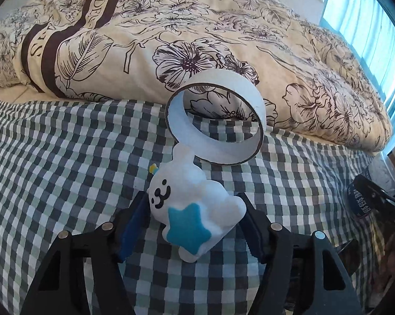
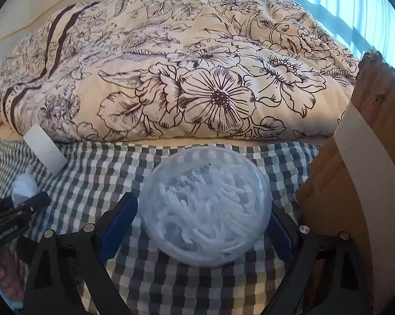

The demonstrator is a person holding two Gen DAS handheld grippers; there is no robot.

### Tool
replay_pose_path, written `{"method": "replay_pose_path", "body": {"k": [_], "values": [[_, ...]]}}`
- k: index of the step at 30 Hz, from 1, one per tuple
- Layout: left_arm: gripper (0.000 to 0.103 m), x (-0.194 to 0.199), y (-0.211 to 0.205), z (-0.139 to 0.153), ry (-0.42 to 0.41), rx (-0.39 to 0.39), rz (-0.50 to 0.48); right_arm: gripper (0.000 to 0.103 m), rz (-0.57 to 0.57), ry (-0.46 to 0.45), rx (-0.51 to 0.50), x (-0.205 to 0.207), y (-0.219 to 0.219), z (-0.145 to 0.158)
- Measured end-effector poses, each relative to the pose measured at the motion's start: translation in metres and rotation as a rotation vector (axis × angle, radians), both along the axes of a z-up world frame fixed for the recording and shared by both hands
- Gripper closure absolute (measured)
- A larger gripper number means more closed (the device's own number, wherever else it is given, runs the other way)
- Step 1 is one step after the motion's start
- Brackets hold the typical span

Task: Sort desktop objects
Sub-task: 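Grasp the white star figure with the left gripper while the right gripper grasps the cotton-swab tub, then carry the white figure and cotton-swab tub with both grippers over the box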

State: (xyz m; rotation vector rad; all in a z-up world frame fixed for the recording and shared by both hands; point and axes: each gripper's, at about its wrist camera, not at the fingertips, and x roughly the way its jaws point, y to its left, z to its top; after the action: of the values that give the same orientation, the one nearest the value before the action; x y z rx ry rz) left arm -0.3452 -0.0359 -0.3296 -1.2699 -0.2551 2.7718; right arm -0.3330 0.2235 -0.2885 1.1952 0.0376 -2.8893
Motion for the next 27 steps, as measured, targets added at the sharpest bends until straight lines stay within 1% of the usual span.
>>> {"method": "replay_pose_path", "body": {"k": [1,2,3,5,8,13,17,23,27], "values": [[0.035,0.001,-0.001,0.000,0.000,0.007,-0.002,0.016,0.002,0.003,0.000,0.001,-0.001,0.000],[0.036,0.002,-0.002,0.000,0.002,0.011,-0.003,0.030,0.003,0.010,0.010,0.002,-0.002,0.001],[0.037,0.004,-0.002,0.000,0.005,0.012,-0.004,0.041,0.000,0.015,0.025,0.003,-0.003,0.001],[0.041,0.006,-0.001,0.001,0.014,0.008,-0.004,0.041,0.014,0.018,0.035,0.005,-0.005,0.001],[0.041,0.010,0.003,0.005,0.025,-0.014,0.001,0.041,0.030,0.012,0.024,0.008,-0.005,0.002],[0.041,0.022,0.013,0.019,0.064,-0.068,-0.012,0.041,0.055,0.008,-0.004,0.019,-0.006,0.012],[0.041,0.037,0.017,0.032,0.074,-0.079,-0.017,0.041,0.080,0.021,-0.021,0.036,-0.012,0.025],[0.041,0.067,0.009,0.060,0.098,-0.073,-0.004,0.041,0.119,0.035,-0.049,0.071,-0.022,0.050],[0.041,0.088,0.007,0.086,0.125,-0.078,0.005,0.041,0.146,0.052,-0.060,0.094,-0.028,0.067]]}}
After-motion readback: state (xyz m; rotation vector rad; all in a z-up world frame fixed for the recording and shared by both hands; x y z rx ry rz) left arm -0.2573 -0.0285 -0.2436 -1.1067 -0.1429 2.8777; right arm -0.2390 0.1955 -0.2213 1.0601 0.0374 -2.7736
